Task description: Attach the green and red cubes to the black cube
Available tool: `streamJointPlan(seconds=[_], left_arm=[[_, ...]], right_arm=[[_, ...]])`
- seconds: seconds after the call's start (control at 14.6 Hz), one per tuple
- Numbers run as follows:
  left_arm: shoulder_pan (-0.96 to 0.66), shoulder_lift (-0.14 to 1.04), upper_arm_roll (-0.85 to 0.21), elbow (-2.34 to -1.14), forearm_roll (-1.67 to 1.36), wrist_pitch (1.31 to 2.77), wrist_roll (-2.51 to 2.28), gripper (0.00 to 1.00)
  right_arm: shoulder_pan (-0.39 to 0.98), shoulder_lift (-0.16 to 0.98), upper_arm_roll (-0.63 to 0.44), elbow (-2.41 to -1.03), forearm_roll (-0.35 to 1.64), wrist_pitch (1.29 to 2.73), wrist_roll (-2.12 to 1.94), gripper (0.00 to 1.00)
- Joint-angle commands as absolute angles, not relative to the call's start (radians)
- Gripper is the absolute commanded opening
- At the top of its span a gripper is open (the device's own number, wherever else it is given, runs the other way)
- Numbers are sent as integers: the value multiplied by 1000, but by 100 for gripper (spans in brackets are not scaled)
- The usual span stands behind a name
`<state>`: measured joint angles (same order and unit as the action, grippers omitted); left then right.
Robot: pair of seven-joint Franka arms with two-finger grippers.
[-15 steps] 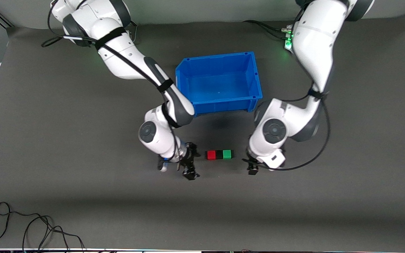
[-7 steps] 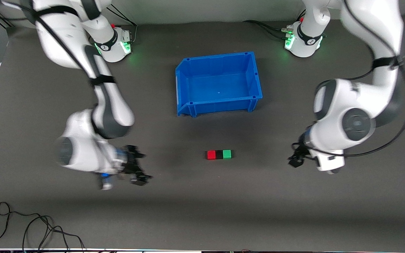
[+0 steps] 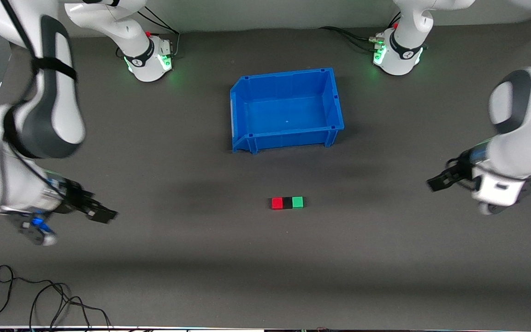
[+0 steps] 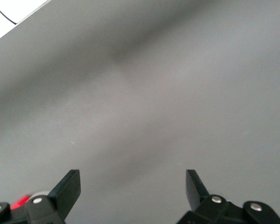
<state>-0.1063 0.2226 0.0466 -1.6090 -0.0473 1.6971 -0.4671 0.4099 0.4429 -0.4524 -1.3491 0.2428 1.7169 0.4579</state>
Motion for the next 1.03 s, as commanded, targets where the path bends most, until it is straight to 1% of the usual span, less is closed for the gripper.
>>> streamJointPlan(seconds=[0.0, 0.07, 0.14, 0.27, 0.41, 0.62, 0.75, 0.82, 0.96], left_arm=[[-36, 115, 32, -1698, -48, 1689, -315, 100], [-40, 97, 34, -1698, -35, 1669, -287, 100], [-44, 88, 31, -1704, -13, 1664, -273, 100], [-43, 68, 20, -1707, 51, 1640, -270, 100], [-38, 54, 20, -1703, 49, 1632, -195, 100], [-49, 81, 20, -1642, 46, 1658, -57, 100], [-46, 126, 20, -1559, 34, 1638, -60, 100], [-35, 142, 20, -1536, 31, 1626, -54, 100], [-28, 144, 23, -1537, 17, 1614, -16, 98]], right_arm=[[404, 332, -460, -1428, 154, 1713, 278, 100], [385, 283, -433, -1468, 106, 1718, 247, 100], [347, 232, -376, -1503, 62, 1724, 226, 100], [228, 157, -229, -1554, -6, 1726, 165, 100], [132, 114, -138, -1578, -23, 1726, 97, 100], [-10, 71, -20, -1598, -23, 1726, -6, 100], [-18, 69, -15, -1597, -23, 1723, -9, 100], [-17, 69, -18, -1595, -23, 1721, -8, 100], [-15, 66, -18, -1592, -23, 1713, -6, 100]])
